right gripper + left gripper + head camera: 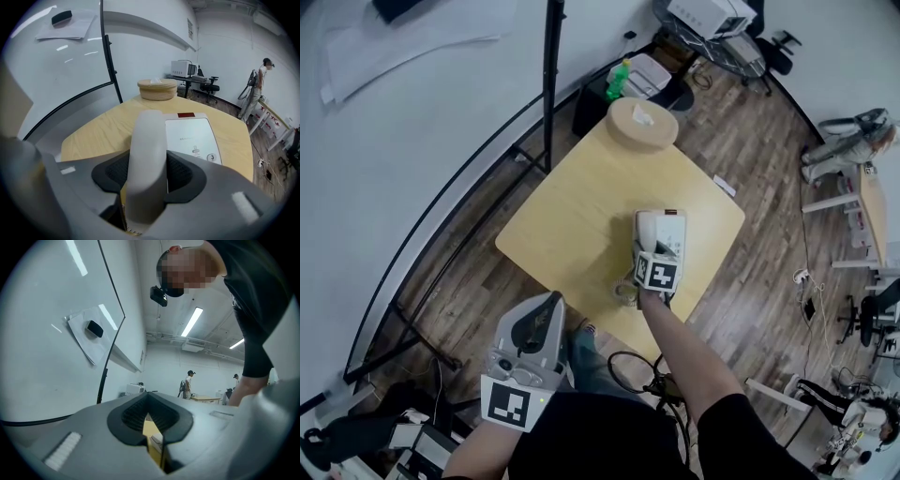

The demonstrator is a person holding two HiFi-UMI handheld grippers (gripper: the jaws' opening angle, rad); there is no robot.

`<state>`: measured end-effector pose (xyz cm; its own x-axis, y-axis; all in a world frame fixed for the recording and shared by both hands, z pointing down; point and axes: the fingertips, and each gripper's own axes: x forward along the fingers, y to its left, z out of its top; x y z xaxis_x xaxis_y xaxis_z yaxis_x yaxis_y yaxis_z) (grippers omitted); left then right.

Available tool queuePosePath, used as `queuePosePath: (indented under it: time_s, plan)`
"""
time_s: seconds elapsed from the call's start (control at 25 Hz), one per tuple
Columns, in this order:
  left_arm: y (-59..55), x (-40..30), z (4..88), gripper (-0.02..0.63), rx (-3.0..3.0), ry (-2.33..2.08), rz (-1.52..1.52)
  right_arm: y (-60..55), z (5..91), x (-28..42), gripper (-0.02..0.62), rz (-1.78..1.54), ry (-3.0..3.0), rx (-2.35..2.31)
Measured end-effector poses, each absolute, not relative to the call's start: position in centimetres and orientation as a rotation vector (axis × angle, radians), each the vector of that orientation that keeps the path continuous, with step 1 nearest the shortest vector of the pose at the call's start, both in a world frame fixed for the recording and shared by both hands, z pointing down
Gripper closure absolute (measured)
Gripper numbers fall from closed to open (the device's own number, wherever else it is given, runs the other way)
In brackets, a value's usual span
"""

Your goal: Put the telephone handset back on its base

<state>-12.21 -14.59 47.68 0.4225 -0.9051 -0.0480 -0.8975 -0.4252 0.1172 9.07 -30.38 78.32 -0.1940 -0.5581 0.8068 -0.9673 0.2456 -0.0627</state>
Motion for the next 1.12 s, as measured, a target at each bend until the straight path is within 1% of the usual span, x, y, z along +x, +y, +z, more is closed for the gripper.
queuePosePath:
  time_s: [0.76, 0.84, 0.96, 1.12]
  plan:
    - [-14.1, -11.6, 47.5, 0.606, 2.596, -1.614, -0.161, -30.1, 78.7, 8.4, 0.370, 0.757, -1.796, 1.306]
    - [-14.2, -11.4, 47.4, 0.606, 2.599, -1.612, -0.160, -30.1, 78.5, 8.4, 0.359, 0.756, -1.797, 1.302]
    - [-14.2, -11.3, 47.4, 0.606, 2.603, -1.609, -0.159, -30.2, 77.7, 8.7, 0.345, 0.740, -1.813, 1.311]
    - [-14.3, -11.5, 47.2, 0.606, 2.610, -1.605, -0.161, -30.9, 74.6, 8.7, 0.345, 0.708, -1.873, 1.355]
